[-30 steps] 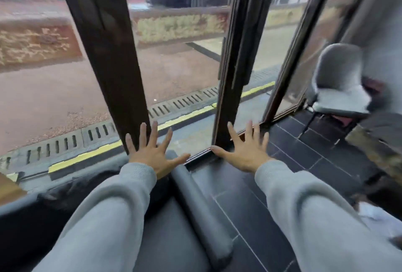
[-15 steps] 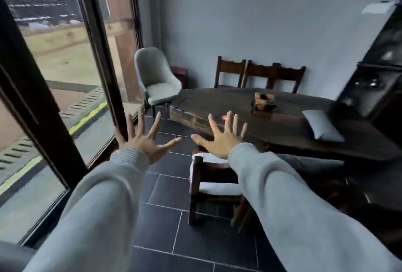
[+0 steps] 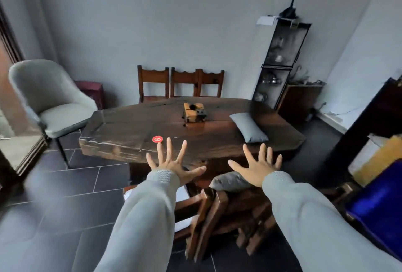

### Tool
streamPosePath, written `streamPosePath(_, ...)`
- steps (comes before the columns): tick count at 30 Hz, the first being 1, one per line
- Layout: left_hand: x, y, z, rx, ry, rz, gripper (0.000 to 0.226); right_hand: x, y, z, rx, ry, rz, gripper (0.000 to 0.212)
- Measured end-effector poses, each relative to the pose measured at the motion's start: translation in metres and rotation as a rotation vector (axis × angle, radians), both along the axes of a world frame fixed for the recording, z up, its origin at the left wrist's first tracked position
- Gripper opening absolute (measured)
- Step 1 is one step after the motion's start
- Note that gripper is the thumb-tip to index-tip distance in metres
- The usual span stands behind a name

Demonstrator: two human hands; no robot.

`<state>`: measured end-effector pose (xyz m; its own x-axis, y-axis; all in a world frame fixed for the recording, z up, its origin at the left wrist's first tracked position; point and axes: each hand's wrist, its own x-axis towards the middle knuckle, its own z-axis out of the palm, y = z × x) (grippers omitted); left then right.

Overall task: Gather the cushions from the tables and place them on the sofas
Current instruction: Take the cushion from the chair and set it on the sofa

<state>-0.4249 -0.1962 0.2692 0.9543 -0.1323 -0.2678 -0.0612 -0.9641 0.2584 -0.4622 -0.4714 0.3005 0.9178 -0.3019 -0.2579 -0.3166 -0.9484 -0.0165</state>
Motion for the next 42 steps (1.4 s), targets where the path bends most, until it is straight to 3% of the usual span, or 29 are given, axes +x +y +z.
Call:
streamPosePath(9,0.135,-0.085,0.0,0.005,-0.004,-0.189,0.116,0.089,-0.062,0.001,-0.018,-0.022,-0.155,0.108)
streamPosePath(19,0.208,-0.162,-0.056,-0.04,0.112,-0.228,0.128,0.173,-0.137,-0.053,0.093,0.066,-0.201,0.113)
streamPosePath(23,0.207,-0.211,-0.131,-0.122,0.355,-0.139,0.145,0.21,-0.184,-0.118,0.221,0.323,-0.15,0.138)
streamPosePath(26,0.192,-0.24,-0.188,-0.049,0.519,-0.128,0.153,0.218,-0.215,-0.175,0.117,0.572,-0.03,0.156)
streamPosePath(30,0.185,-0.267,-0.233,-0.032,0.657,-0.062,0.156,0.229,-0.271,-0.237,0.122,0.612,0.065,0.148)
streamPosePath(33,0.201,-0.266,-0.234,-0.045,0.654,-0.026,0.144,0.251,-0.295,-0.253,0.131,0.519,0.169,0.125)
streamPosePath(37,0.228,-0.27,-0.223,-0.055,0.535,0.046,0.097,0.286,-0.3,-0.253,0.144,0.463,0.275,0.098)
streamPosePath(39,0.24,-0.267,-0.219,-0.04,0.494,0.116,0.081,0.313,-0.293,-0.252,0.132,0.438,0.364,0.095)
streamPosePath(42,0.253,-0.257,-0.207,-0.03,0.48,0.155,0.064,0.343,-0.277,-0.236,0.069,0.387,0.476,0.107)
